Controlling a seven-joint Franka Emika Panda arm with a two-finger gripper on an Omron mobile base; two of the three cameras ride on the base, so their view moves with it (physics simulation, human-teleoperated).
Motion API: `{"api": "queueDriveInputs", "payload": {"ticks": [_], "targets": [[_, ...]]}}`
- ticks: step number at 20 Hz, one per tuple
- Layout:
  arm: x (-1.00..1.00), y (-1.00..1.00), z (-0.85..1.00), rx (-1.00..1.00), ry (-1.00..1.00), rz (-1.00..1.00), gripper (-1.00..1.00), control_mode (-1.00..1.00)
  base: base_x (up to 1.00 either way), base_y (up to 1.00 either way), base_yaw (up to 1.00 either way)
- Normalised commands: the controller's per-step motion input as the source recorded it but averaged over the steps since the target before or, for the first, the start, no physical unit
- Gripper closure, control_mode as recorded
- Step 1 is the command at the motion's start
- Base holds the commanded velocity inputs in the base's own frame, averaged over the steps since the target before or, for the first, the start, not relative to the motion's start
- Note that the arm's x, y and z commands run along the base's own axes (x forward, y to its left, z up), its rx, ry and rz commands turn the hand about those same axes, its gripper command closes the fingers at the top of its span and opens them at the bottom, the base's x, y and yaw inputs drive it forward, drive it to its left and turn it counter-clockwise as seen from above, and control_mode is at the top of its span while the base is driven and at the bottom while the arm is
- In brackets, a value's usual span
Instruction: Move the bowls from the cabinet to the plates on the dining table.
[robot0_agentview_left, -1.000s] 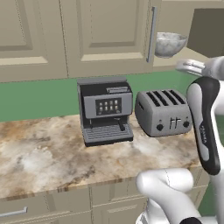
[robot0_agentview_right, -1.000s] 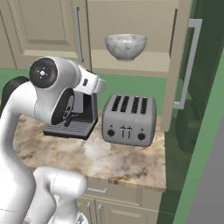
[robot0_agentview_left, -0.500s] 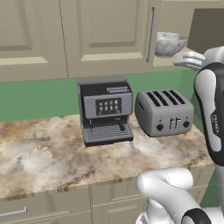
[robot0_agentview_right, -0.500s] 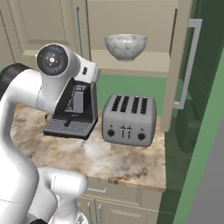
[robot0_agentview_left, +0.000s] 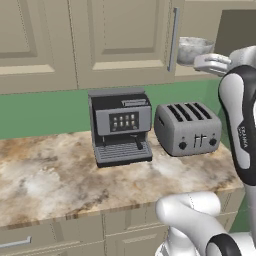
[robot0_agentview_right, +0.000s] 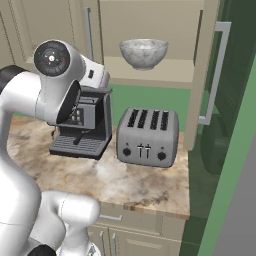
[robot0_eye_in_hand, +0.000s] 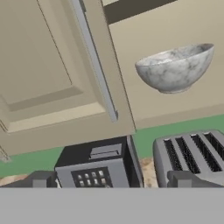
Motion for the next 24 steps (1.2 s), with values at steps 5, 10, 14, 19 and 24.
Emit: {"api": "queueDriveInputs", "payload": {"ticks": [5,10,14,19,24], "targets": [[0.15,0.03,0.09,-0.02,0.0,0.0,-1.0,-1.0,0.0,0.0,0.0],[0.3,0.01,0.08,-0.02,0.0,0.0,-1.0,-1.0,0.0,0.0,0.0],[0.29,0.12,0.04,-0.03,0.0,0.0,-1.0,-1.0,0.0,0.0,0.0],[0.34,0.13,0.03,-0.02,0.0,0.0,-1.0,-1.0,0.0,0.0,0.0],[0.36,0.04,0.02,-0.04,0.0,-0.02,-1.0,-1.0,0.0,0.0,0.0]]}}
